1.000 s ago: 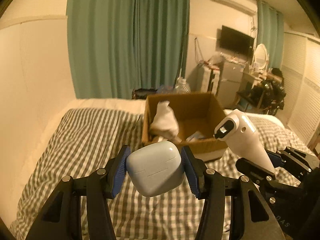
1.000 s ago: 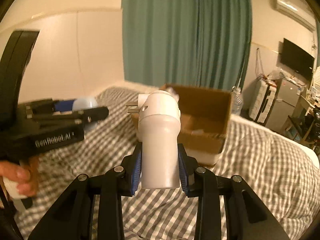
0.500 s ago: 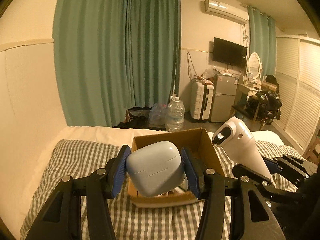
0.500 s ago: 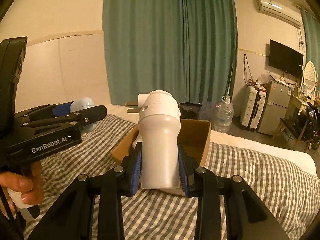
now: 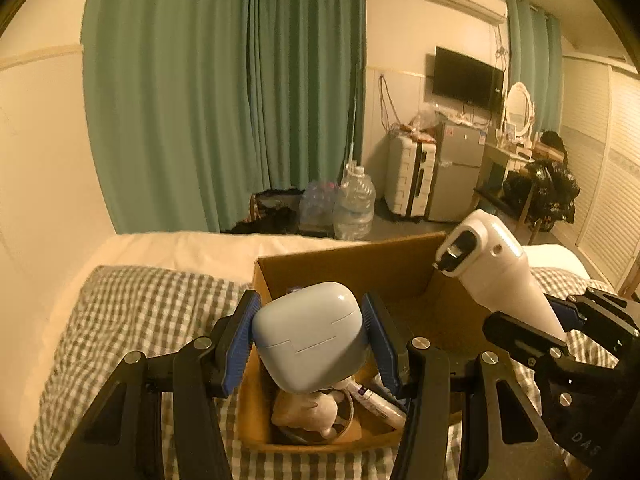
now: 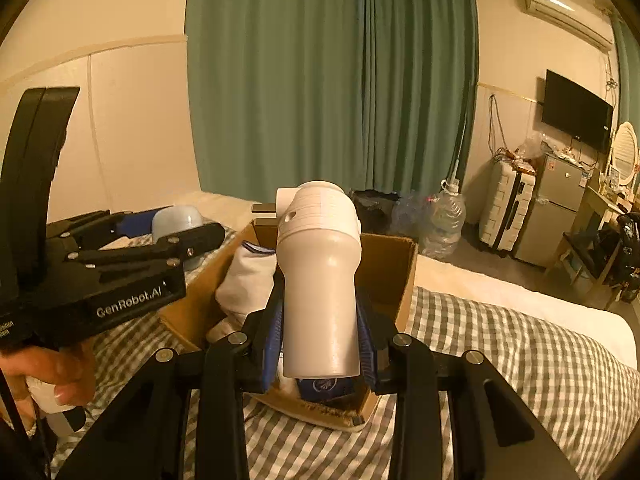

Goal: Organize objects
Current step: 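Carry the earbud case and plug adapter into the box and open both grippers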

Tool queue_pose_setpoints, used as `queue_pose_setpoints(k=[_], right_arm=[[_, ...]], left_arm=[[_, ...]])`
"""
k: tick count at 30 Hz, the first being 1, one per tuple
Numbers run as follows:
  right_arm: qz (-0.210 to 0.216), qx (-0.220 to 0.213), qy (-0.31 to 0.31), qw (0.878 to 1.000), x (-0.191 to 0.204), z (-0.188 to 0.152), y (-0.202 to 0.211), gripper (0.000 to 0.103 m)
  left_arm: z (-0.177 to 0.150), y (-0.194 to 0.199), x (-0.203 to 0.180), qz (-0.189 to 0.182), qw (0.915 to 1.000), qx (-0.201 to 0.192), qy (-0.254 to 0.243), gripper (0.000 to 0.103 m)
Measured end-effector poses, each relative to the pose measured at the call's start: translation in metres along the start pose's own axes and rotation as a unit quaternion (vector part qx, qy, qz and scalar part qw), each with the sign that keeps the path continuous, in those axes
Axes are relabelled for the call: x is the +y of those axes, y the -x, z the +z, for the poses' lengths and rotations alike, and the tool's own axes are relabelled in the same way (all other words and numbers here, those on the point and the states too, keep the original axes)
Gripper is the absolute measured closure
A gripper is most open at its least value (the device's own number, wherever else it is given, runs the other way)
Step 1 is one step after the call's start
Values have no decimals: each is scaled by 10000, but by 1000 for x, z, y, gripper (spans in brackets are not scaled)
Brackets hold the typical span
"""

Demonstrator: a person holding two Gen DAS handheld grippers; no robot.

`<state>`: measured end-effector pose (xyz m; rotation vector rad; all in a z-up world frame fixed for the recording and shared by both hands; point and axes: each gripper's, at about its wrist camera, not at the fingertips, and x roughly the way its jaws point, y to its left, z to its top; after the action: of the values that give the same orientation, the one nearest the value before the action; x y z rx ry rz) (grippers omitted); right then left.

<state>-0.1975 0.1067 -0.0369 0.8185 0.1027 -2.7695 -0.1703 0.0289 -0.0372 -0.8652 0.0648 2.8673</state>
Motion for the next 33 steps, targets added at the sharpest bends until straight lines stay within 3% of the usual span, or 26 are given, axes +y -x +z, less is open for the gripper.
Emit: queue_pose_setpoints(k=[5, 6, 7, 14, 17, 20, 30, 33], right_arm=[[93, 180, -59, 9998, -3, -1, -31, 73], [107, 210, -68, 9997, -3, -3, -36, 77], [149, 254, -96, 9995, -3, -5, -42, 88], [242, 463, -146, 9985, -5, -21, -64, 89], [226, 513, -140, 9983, -6, -26, -68, 89], [185, 526, -145, 9983, -1, -22, -64, 89], [-28, 231, -156, 9996, -4, -1, -23, 88], [-64, 119, -145, 9998, -3, 6, -5, 88]], left_arm=[[-10, -32, 5, -67, 9995, 302, 81, 49], [-12, -37, 5, -59, 9994, 338, 47, 49], [-14, -42, 2, -29, 9993, 381, -2, 49], [-29, -69, -10, 7, 9973, 687, -252, 49], [-31, -70, -14, 164, 9965, 718, -403, 45], [-28, -64, -13, 207, 9968, 674, -377, 29], [-11, -5, 3, 321, 9989, 296, -166, 24], [-2, 22, 8, 327, 9994, 63, -109, 16]])
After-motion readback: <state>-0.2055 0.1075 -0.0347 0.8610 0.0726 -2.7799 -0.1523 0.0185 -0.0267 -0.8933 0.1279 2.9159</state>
